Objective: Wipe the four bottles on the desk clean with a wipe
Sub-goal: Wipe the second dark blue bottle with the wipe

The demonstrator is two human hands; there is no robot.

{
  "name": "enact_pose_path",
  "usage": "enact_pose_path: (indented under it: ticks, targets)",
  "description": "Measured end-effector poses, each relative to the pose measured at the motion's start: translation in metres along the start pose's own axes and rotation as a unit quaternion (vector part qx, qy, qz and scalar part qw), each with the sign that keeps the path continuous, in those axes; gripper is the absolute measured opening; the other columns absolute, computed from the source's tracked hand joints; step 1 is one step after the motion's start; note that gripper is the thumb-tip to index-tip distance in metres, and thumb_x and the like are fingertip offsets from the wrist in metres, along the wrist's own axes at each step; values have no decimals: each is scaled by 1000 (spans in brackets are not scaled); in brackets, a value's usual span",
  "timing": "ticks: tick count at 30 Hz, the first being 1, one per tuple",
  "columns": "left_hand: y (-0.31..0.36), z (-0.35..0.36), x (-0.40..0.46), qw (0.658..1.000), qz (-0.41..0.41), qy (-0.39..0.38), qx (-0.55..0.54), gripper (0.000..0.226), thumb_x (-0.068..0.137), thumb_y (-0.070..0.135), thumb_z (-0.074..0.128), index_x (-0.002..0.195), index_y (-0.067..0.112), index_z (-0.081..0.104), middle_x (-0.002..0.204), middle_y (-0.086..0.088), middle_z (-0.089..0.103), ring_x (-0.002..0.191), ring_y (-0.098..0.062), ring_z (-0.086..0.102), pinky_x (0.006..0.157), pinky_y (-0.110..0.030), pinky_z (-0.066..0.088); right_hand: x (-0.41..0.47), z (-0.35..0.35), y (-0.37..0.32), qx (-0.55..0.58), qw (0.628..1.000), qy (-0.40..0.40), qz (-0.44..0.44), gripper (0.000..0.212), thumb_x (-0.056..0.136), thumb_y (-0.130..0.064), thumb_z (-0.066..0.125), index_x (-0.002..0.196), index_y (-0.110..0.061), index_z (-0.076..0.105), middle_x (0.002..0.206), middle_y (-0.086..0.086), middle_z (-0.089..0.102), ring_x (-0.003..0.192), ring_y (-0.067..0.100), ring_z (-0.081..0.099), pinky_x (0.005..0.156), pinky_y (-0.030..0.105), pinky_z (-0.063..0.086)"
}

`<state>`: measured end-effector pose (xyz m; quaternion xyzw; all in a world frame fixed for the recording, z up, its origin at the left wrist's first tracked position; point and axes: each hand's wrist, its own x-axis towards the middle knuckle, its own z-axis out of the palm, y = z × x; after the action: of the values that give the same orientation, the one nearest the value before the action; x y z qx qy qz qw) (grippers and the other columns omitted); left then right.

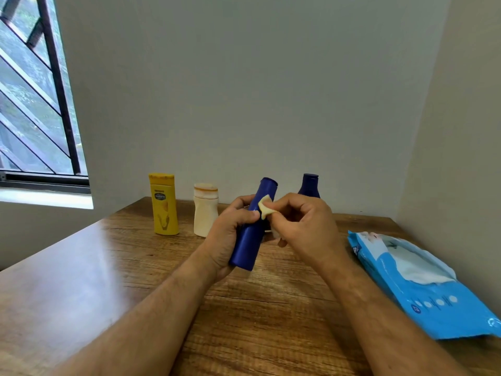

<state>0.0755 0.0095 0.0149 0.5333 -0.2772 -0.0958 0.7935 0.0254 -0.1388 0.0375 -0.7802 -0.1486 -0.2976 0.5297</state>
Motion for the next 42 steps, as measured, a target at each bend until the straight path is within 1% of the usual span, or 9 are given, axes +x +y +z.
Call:
enact_pose_path:
  ticks: [5, 10, 13, 18, 25, 29, 33, 37, 42]
  targets:
    - [1, -1, 0, 1000, 5, 6, 5, 53, 78, 19, 58, 129, 6, 57, 118, -16, 68, 95, -25, 69, 87, -41, 59, 0, 2, 1, -43, 998, 50, -18, 15, 91, -17, 69, 96, -30, 72, 83, -14, 69, 81, 3, 67, 60, 13, 54]
    - [0, 3, -1, 999, -7, -22, 30, 55, 77, 17, 59, 131, 9, 57, 120, -18, 64, 93, -29, 68, 79, -41, 60, 4, -3, 3, -60, 987, 148, -36, 11, 92, -21, 68, 99, -29, 71, 86, -17, 68, 84, -3, 63, 65, 8, 51]
    - [0, 3, 0, 999, 5, -11, 30, 49, 80, 18, 60, 129, 12, 61, 117, -12, 71, 96, -26, 71, 82, -41, 60, 2, -1, 5, -56, 993, 105, -25, 9, 92, -21, 69, 99, -26, 72, 87, -14, 69, 82, 1, 66, 61, 15, 55]
    - [2, 5, -2, 1000, 5, 3, 20, 32, 97, 12, 46, 121, 15, 66, 103, -4, 76, 83, -13, 73, 68, -30, 59, -3, 4, 2, -41, 998, 15, -35, 19, 88, -12, 71, 97, -28, 74, 87, -16, 69, 83, 6, 67, 62, 20, 59]
    - [3, 7, -3, 1000, -15, 4, 27, 38, 95, 17, 52, 131, 11, 62, 117, -19, 70, 98, -34, 71, 77, -44, 59, 3, -3, 1, -58, 985, 161, -33, 14, 92, -19, 67, 104, -26, 72, 93, -13, 70, 84, 1, 65, 62, 5, 48]
    - [4, 7, -3, 999, -4, 30, -11, 29, 99, 14, 46, 115, 9, 69, 98, -13, 76, 82, -24, 73, 70, -41, 62, -1, -1, -1, -8, 998, 61, -16, 8, 91, -15, 70, 92, -22, 75, 82, -9, 70, 72, 4, 67, 54, 15, 53]
    - [4, 3, -1, 996, 2, 81, -27, 29, 99, 18, 46, 106, 12, 74, 91, -10, 75, 76, -20, 69, 66, -33, 57, -5, 5, -1, -48, 998, -32, -29, 14, 86, -7, 72, 89, -19, 78, 80, -11, 71, 67, -1, 63, 57, 11, 47]
    - [5, 7, -1, 996, -5, 83, -18, 29, 101, 17, 43, 104, 9, 71, 87, -11, 77, 71, -21, 72, 66, -35, 59, -1, 4, 0, -52, 997, 61, -17, 14, 91, -14, 69, 92, -27, 75, 76, -9, 70, 62, 10, 65, 50, 19, 52]
    - [4, 12, -3, 997, -2, 72, 4, 31, 103, 20, 40, 112, 11, 68, 95, -12, 78, 79, -25, 74, 77, -39, 55, 2, -4, -1, -42, 991, 128, -22, 15, 94, -15, 66, 102, -26, 73, 84, -13, 69, 68, 6, 68, 51, 18, 54]
